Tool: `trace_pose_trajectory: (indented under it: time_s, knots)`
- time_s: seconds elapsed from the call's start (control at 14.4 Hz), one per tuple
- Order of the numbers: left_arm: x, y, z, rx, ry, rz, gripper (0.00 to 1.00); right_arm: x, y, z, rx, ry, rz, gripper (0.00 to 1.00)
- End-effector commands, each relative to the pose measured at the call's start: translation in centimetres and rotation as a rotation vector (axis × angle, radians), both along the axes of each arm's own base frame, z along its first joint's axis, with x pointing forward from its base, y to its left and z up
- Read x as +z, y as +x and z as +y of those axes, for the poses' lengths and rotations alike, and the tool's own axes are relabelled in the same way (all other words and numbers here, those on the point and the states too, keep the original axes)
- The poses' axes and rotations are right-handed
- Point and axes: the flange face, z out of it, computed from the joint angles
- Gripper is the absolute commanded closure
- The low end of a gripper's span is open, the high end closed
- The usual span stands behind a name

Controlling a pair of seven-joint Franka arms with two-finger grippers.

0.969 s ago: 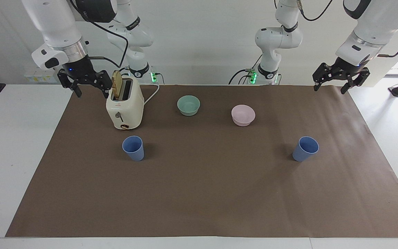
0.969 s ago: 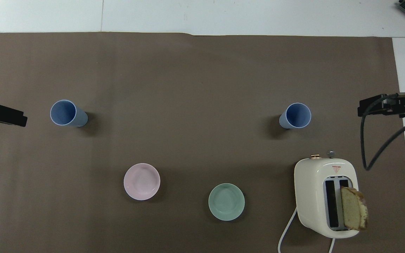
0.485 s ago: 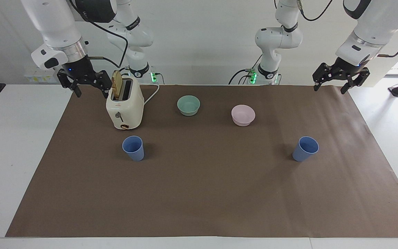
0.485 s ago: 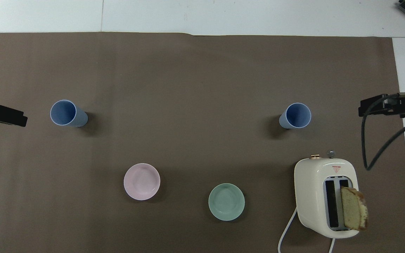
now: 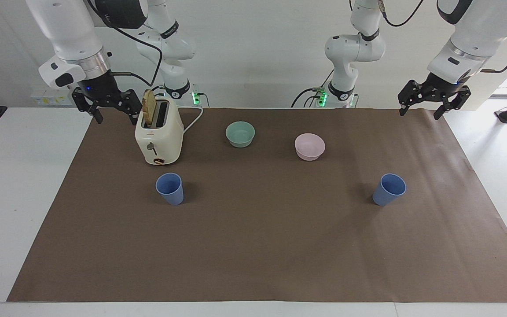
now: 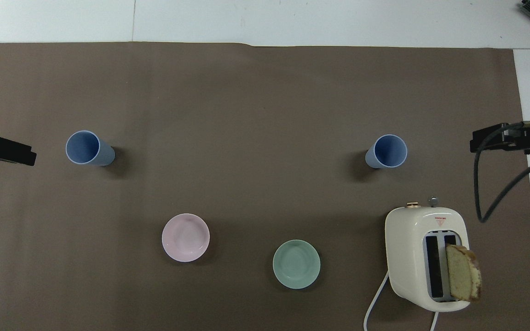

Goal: Stack blue cups with both arms

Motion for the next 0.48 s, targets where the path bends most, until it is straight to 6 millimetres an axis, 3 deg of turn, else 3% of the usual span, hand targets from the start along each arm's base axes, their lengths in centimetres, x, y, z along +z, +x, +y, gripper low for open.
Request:
trace_pose_trajectory:
  time_s: [0.0, 0.42]
  knots:
    - [0.61, -0.2, -0.19, -0.002, 0.01, -0.014, 0.0, 0.14, -0.8, -0.47, 0.018, 0.011, -0.001, 0.0]
    - [0.61, -0.2, -0.19, -0.005, 0.01, -0.014, 0.0, 0.05, -0.83, -0.88, 0.01, 0.013, 0.002, 0.0]
